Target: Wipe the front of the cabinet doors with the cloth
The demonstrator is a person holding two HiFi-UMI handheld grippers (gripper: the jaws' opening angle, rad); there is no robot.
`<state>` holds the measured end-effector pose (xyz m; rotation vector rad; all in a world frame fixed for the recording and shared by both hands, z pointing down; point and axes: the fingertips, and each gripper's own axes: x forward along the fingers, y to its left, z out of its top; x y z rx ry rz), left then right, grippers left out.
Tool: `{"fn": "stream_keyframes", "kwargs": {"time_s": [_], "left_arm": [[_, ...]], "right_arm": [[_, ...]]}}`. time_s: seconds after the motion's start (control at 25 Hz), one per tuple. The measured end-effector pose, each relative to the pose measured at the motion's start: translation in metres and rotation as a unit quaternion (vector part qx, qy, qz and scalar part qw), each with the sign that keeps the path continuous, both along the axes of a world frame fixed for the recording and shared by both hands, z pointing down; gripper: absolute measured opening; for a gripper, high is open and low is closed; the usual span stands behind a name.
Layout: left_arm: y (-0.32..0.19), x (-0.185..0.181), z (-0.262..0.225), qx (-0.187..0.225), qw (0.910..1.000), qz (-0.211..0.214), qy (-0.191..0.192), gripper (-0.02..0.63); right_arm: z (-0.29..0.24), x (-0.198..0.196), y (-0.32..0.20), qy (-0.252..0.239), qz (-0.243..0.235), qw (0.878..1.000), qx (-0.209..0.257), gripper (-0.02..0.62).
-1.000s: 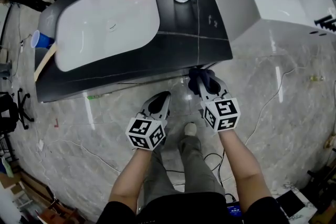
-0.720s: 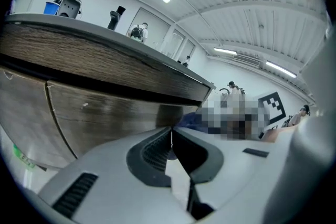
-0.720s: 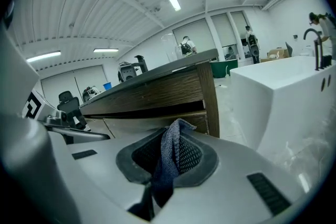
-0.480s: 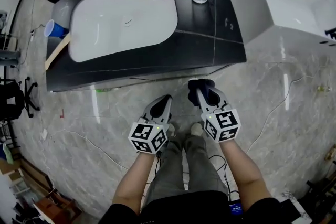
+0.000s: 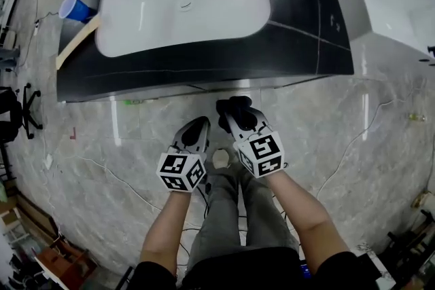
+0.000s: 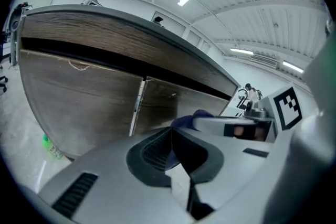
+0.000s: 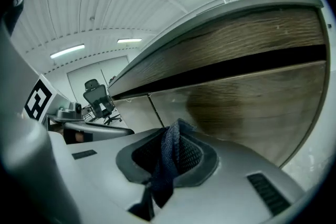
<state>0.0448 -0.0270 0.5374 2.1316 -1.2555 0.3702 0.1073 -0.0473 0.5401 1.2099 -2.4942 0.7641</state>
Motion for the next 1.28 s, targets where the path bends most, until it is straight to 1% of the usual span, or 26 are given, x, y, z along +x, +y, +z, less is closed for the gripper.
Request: {"fn": "stream_keyframes", "kwargs": {"time_s": [0.16,0.36,0.52,0.6,0.72,0.88,1.04,1.28], "left_arm": [[0.000,-0.027,0.007,0.001,0.9997,-0.022,0.003,0.014],[0.001,-0.048,0.019,-0.004,0.9996,-0.029,0.000,0.014],[-0.006,-0.055,0.028,-0.003,0.9993,-0.036,-0.004,0.014],[-0.011,-0.059,0.030,-0.004,0.9988,-0.049,-0.001,0.014],[-0.020,-0.060,0.031,-0.009,0.9979,-0.063,0.008,0.014],[-0.028,-0.040,0.033,-0.006,0.9991,-0.042,0.004,0.014],[-0.032,-0.009,0.034,-0.007,0.9998,-0.021,0.004,0.014],[-0.035,0.049,0.037,-0.010,0.9997,0.019,0.008,0.014]], "right_arm": [[0.011,-0.028,-0.010,0.005,-0.015,1.000,0.002,0.051],[0.018,-0.052,-0.023,0.014,-0.030,0.999,0.009,0.051],[0.024,-0.055,-0.034,0.019,-0.031,0.999,0.013,0.052],[0.026,-0.051,-0.037,0.021,-0.028,0.999,0.013,0.052],[0.029,-0.038,-0.040,0.026,-0.018,0.999,0.012,0.051],[0.034,-0.006,-0.044,0.031,0.005,0.999,0.011,0.052],[0.036,0.031,-0.043,0.034,0.031,0.999,0.010,0.051],[0.041,0.096,-0.041,0.045,0.066,0.997,0.006,0.051]]}}
